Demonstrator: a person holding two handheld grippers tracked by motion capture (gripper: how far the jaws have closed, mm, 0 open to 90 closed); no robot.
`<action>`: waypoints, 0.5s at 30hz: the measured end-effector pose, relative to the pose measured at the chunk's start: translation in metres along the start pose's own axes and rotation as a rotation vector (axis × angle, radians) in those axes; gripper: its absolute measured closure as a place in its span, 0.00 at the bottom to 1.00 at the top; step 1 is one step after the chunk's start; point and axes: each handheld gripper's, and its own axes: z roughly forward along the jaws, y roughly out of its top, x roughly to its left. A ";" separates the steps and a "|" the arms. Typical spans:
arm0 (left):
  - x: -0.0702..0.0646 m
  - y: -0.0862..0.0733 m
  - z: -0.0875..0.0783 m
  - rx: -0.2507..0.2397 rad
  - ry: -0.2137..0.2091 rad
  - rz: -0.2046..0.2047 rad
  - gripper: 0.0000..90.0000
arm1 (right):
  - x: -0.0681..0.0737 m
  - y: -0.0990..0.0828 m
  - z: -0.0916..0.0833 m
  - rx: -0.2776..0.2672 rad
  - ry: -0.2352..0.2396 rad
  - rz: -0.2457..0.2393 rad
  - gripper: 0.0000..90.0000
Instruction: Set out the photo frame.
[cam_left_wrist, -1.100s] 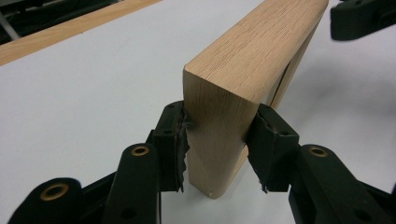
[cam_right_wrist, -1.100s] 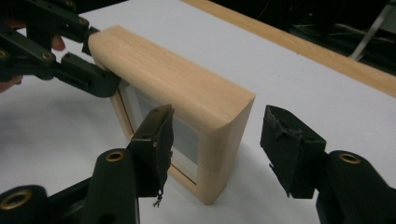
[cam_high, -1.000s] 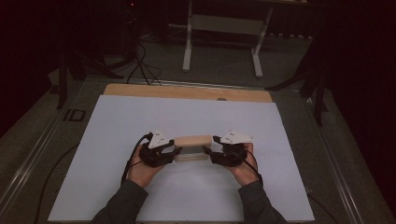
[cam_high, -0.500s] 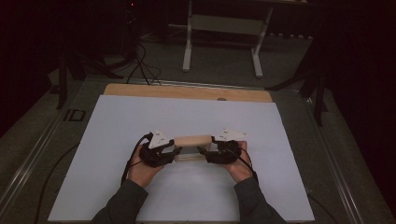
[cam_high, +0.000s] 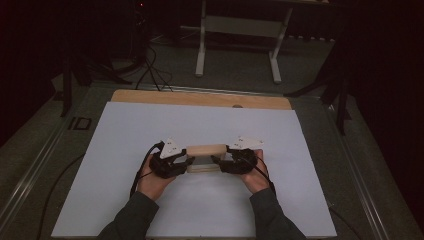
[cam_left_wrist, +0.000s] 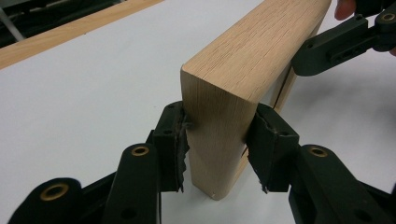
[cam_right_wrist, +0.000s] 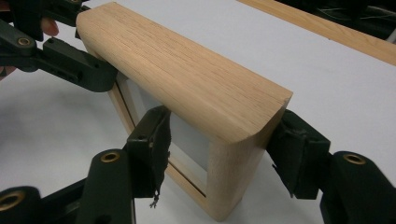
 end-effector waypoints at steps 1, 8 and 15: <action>0.000 0.000 0.000 0.000 0.002 -0.003 0.65 | 0.000 0.000 0.000 0.002 -0.002 0.001 0.46; 0.002 0.001 0.002 -0.002 0.008 -0.010 0.64 | 0.000 0.001 0.001 0.002 -0.007 0.009 0.48; 0.004 0.003 0.004 0.000 0.015 -0.027 0.63 | 0.000 0.002 0.002 -0.001 -0.011 0.030 0.49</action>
